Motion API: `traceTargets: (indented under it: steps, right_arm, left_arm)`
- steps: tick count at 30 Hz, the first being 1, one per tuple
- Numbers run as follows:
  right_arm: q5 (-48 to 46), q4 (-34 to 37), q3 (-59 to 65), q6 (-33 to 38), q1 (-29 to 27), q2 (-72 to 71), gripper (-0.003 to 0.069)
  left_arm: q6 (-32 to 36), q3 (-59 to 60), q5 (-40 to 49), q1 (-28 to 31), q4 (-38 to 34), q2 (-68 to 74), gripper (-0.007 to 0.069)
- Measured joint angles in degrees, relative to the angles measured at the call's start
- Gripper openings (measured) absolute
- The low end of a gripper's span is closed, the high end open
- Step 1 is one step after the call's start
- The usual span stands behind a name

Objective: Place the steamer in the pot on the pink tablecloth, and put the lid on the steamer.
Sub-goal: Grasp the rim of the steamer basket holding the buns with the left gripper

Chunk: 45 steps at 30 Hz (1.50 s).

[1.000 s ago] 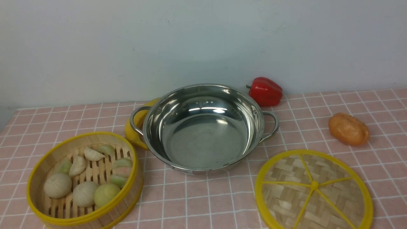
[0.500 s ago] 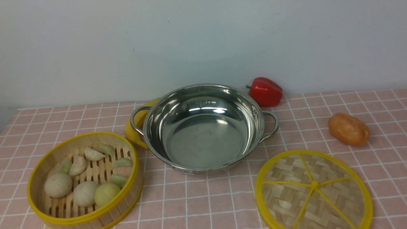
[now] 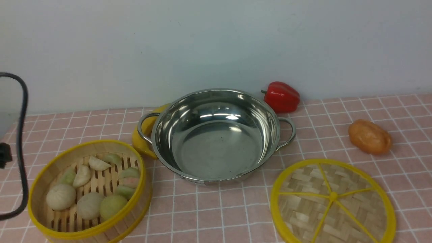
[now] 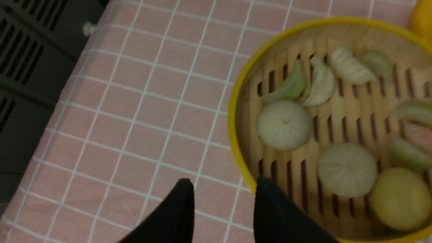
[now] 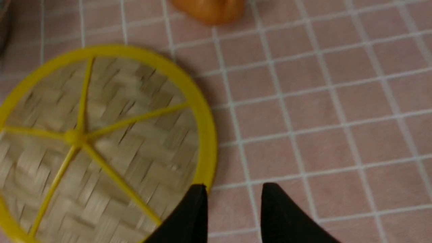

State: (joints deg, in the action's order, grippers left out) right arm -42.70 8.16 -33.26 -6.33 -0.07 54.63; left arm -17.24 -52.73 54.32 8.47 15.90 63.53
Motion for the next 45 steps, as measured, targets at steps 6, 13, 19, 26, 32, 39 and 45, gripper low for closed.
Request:
traceTargets:
  steps: [6, 13, 19, 26, 32, 39, 45]
  right_arm:
    - [-2.72, 16.85, -0.04, 18.80, 0.00, 2.63, 0.0243]
    - [-4.01, 27.23, -0.32, 29.77, 0.00, 2.70, 0.0243]
    - [-4.32, 28.07, -0.38, 31.69, 0.00, 2.70, 0.0243]
    - [-4.76, 28.19, -0.38, 31.93, 0.00, 2.70, 0.0243]
    - [-5.04, 28.30, -0.38, 32.51, 0.00, 2.70, 0.0243]
    - [-5.55, 28.44, -0.43, 32.51, 0.00, 2.70, 0.0243]
    - [-5.73, 28.54, -0.43, 32.12, 0.00, 2.70, 0.0243]
  left_arm:
    - [7.98, -0.21, -3.87, 5.00, -0.84, 11.63, 0.0243]
    - [15.65, -0.66, -8.67, 6.60, -7.31, 22.20, 0.0243]
    - [17.24, -1.16, -14.50, 6.60, -9.10, 27.74, 0.0243]
    - [17.24, -2.68, -16.40, 6.60, -8.65, 32.60, 0.0243]
    - [16.72, -2.92, -18.66, 6.60, -6.95, 38.24, 0.0243]
    - [13.60, -3.56, -20.23, 6.74, -6.50, 40.16, 0.0043]
    - [12.84, -5.85, -17.27, 7.30, -7.29, 40.82, 0.0036]
